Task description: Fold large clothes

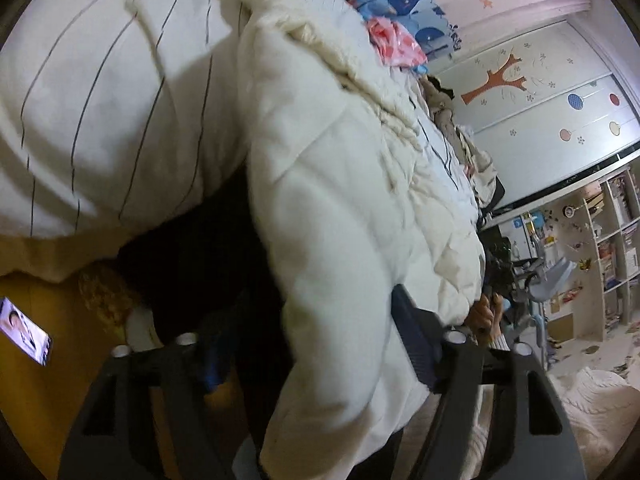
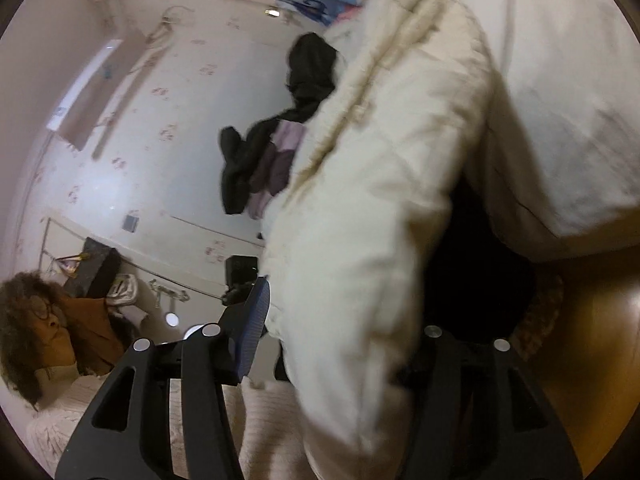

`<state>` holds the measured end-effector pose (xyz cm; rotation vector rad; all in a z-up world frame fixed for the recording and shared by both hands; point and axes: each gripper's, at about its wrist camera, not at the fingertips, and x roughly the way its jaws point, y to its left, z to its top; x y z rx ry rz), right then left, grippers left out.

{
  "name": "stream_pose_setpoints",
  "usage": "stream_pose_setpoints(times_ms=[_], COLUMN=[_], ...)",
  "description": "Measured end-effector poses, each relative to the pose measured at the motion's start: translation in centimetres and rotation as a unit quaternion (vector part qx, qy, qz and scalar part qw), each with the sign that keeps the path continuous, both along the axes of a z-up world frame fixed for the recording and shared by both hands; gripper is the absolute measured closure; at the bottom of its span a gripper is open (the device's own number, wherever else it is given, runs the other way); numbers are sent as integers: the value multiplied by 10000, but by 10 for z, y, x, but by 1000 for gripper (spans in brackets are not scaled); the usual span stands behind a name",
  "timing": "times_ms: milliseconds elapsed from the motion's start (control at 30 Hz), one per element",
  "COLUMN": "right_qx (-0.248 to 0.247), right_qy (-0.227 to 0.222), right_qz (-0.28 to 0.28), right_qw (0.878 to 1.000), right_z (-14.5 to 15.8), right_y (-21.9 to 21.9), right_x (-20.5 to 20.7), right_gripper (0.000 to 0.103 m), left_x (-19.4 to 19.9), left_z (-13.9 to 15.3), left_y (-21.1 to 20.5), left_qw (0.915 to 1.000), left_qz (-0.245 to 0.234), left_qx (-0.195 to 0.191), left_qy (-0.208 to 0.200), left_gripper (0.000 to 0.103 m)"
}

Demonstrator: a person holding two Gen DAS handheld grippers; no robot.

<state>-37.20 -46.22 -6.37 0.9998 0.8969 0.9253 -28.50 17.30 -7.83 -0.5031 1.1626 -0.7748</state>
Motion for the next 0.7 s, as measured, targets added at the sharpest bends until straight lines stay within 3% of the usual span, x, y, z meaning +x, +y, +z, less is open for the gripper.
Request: stream_pose_setpoints(times_ms=[67, 100, 233, 433, 633, 700], right_qx=[177, 302, 896, 1297, 1452, 1447], right_qy=[-195, -323, -812, -1153, -1237, -1238], right_qz=[-32, -56, -263, -571, -780, -817], right_qw=[9996, 9990, 9923, 9832, 9785, 9783], right_z=[6, 9, 29, 52, 59, 61], right_y=[6, 8, 9, -2, -20, -22], right_x=[3, 5, 15, 33, 47, 55], right_gripper=[51, 52, 55, 56, 56, 56], left_x=[0, 0, -1, 10, 11, 13], left_z=[11, 18, 49, 70, 84, 89], left_y=[-6, -8, -11, 1, -11, -13], left_qw=[9999, 9996, 9969, 9937, 9904, 9891], left_qz=[-25, 1, 121, 400, 616, 681], left_qx=[-49, -12, -281, -563, 194, 210], left_qy=[-154, -290, -721, -882, -1220, -1287], left_gripper=[78, 83, 87, 87, 87, 87])
